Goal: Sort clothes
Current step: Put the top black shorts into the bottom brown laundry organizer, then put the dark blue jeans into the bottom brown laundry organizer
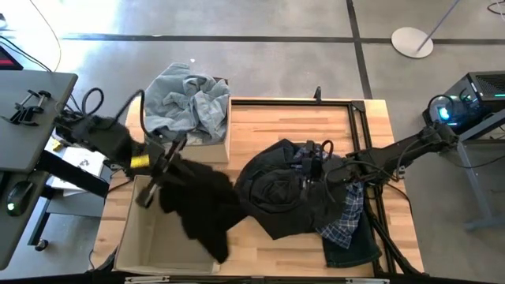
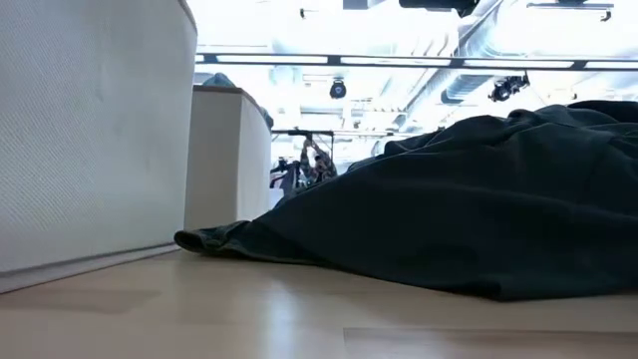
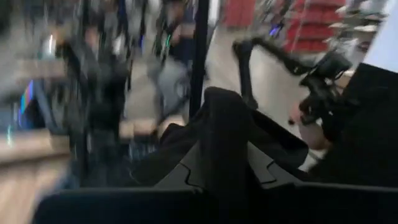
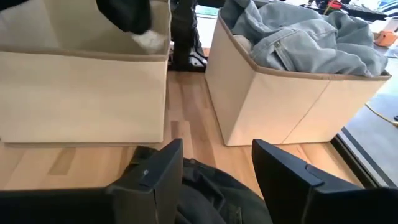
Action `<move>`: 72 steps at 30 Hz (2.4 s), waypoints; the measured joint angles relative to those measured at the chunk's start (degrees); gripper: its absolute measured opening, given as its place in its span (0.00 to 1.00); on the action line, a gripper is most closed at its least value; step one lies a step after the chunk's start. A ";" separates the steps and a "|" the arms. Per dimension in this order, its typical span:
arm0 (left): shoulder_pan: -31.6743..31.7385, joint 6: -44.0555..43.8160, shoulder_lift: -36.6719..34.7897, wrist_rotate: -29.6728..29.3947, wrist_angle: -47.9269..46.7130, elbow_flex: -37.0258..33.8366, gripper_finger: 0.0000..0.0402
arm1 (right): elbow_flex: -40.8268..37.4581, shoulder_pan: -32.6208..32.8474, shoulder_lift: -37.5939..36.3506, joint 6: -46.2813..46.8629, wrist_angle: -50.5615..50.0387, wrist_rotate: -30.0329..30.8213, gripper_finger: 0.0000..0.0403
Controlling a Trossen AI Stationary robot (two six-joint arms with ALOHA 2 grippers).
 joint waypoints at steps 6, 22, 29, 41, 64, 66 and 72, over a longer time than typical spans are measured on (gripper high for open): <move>-9.61 -24.51 2.75 -13.69 -27.59 5.86 0.05 | 0.00 1.64 0.06 -0.48 0.32 0.05 0.45; -12.11 -57.97 8.00 5.52 -21.82 -32.25 0.08 | 0.00 3.44 0.06 -4.47 0.46 0.11 0.45; -5.70 -53.00 6.92 5.97 -20.11 -34.30 0.15 | 0.00 3.25 0.06 -6.41 1.33 0.11 0.45; 3.31 -46.73 -1.23 13.93 -21.05 -33.06 0.47 | -0.02 3.29 0.06 -6.39 -0.42 0.07 0.45; -8.80 12.93 4.42 -43.28 36.50 -35.27 0.43 | 5.18 9.09 -0.17 8.20 -22.48 -11.34 0.46; -7.14 12.94 5.97 -46.63 39.32 -36.38 0.43 | 5.20 7.72 1.58 11.59 -24.95 -11.70 0.47; -2.56 12.86 8.03 -48.26 40.20 -36.88 0.43 | 3.54 2.60 11.99 6.74 -24.69 -19.62 0.56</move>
